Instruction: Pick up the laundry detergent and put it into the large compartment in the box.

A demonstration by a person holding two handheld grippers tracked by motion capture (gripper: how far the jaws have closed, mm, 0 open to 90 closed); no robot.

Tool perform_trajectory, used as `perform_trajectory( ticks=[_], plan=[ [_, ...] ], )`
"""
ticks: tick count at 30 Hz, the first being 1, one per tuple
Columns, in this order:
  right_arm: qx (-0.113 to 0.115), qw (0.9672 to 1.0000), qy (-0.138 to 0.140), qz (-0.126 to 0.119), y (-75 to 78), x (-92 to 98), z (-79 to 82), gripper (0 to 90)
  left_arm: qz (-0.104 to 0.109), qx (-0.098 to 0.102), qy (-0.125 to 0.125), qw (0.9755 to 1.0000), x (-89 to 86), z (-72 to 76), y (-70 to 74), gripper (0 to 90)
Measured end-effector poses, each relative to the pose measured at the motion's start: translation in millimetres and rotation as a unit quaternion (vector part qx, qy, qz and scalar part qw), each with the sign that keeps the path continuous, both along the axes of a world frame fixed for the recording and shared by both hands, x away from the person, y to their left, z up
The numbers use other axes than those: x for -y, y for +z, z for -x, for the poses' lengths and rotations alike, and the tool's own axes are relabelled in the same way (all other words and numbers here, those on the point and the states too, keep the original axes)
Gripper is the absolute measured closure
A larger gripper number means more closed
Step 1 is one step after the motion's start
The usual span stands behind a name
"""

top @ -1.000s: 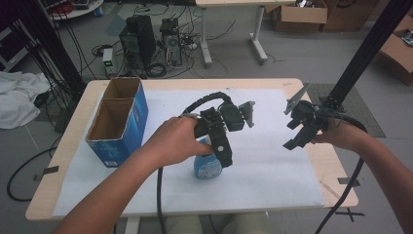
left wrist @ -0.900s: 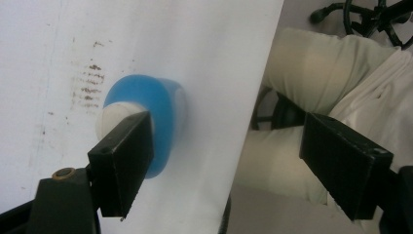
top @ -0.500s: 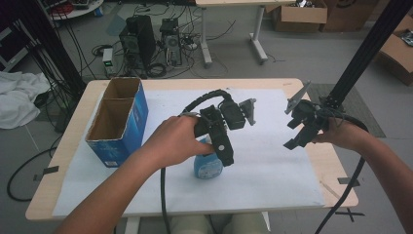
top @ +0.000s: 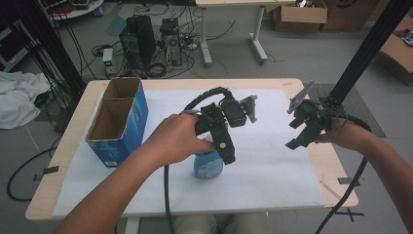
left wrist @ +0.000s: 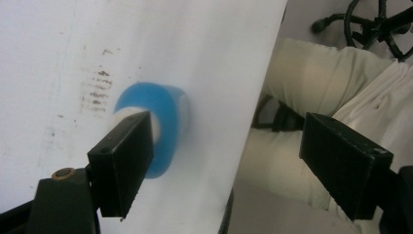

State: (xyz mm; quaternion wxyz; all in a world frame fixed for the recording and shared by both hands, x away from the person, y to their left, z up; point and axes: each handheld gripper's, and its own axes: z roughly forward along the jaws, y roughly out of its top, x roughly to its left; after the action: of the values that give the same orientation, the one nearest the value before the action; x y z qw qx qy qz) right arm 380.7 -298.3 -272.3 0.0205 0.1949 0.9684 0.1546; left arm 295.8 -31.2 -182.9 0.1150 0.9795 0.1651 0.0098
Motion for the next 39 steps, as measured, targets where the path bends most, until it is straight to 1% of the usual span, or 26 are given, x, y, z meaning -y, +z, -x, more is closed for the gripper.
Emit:
perform_trajectory(
  ticks=[4, 6, 7, 11, 13, 14, 16, 20, 23, 28, 30, 33, 36, 37, 38, 39],
  plan=[
    [0.001, 1.0, -0.001, -0.002, 0.1, 0.3, -1.5, 17.7, 0.003, 0.013, 0.014, 0.9998, -3.0, -4.7, 4.7, 20.3],
    [0.001, 1.0, 0.001, 0.0, 0.2, 0.2, -1.9, 17.7, 0.004, 0.014, 0.016, 0.9998, -3.8, -6.1, 5.8, 19.9],
    [0.0, 1.0, 0.001, -0.001, 0.2, -0.1, -2.1, 17.7, 0.004, 0.016, 0.022, 0.9996, -5.0, -8.4, 7.0, 19.9],
    [0.0, 1.0, -0.005, -0.003, 0.7, 1.5, -3.0, 17.7, -0.011, 0.03, 0.026, 0.9991, -6.0, -13.9, 8.2, 19.8],
    [0.0, 1.0, -0.005, 0.0, 0.9, 2.3, -3.4, 17.7, -0.008, 0.032, 0.031, 0.9989, -6.9, -15.6, 8.8, 19.5],
    [-0.001, 1.0, -0.006, 0.001, 0.9, 2.7, -3.7, 17.7, -0.005, 0.036, 0.035, 0.9987, -9.5, -19.7, 10.0, 19.5],
    [-0.002, 1.0, -0.007, 0.002, 0.7, 3.5, -4.4, 17.7, -0.009, 0.04, 0.045, 0.9981, -12.0, -23.5, 10.3, 19.4],
    [-0.002, 1.0, -0.008, 0.001, 0.0, 3.9, -4.9, 17.7, -0.008, 0.044, 0.054, 0.9976, -17.0, -29.8, 10.0, 19.4],
    [-0.002, 1.0, -0.008, 0.002, -0.3, 3.8, -5.2, 17.7, -0.011, 0.054, 0.053, 0.9971, -19.1, -32.8, 8.7, 19.4],
    [-0.001, 1.0, -0.009, 0.001, -0.3, 3.2, -5.5, 17.7, -0.008, 0.055, 0.052, 0.9971, -21.0, -37.2, 7.2, 19.3],
    [-0.002, 1.0, -0.009, 0.002, -0.2, 3.1, -5.6, 17.7, -0.01, 0.053, 0.046, 0.9975, -21.4, -38.8, 6.2, 18.8],
    [-0.002, 1.0, -0.009, 0.002, 0.0, 3.5, -5.7, 17.7, -0.013, 0.06, 0.049, 0.9969, -21.4, -41.2, 3.8, 18.5],
    [-0.003, 0.9999, -0.01, 0.002, -0.1, 3.7, -5.7, 17.7, -0.014, 0.06, 0.048, 0.997, -21.3, -42.8, 1.7, 18.5],
    [-0.003, 0.9999, -0.009, 0.003, -0.5, 4.0, -5.9, 17.7, -0.013, 0.057, 0.044, 0.9973, -20.7, -43.6, -1.4, 18.5],
    [-0.003, 1.0, -0.009, 0.003, -0.7, 4.0, -5.9, 17.7, -0.017, 0.058, 0.036, 0.9975, -20.5, -44.6, -2.8, 18.5],
    [-0.003, 1.0, -0.009, 0.002, -1.0, 4.1, -6.0, 17.7, -0.018, 0.059, 0.034, 0.9975, -19.8, -44.5, -4.8, 18.6]
  ],
)
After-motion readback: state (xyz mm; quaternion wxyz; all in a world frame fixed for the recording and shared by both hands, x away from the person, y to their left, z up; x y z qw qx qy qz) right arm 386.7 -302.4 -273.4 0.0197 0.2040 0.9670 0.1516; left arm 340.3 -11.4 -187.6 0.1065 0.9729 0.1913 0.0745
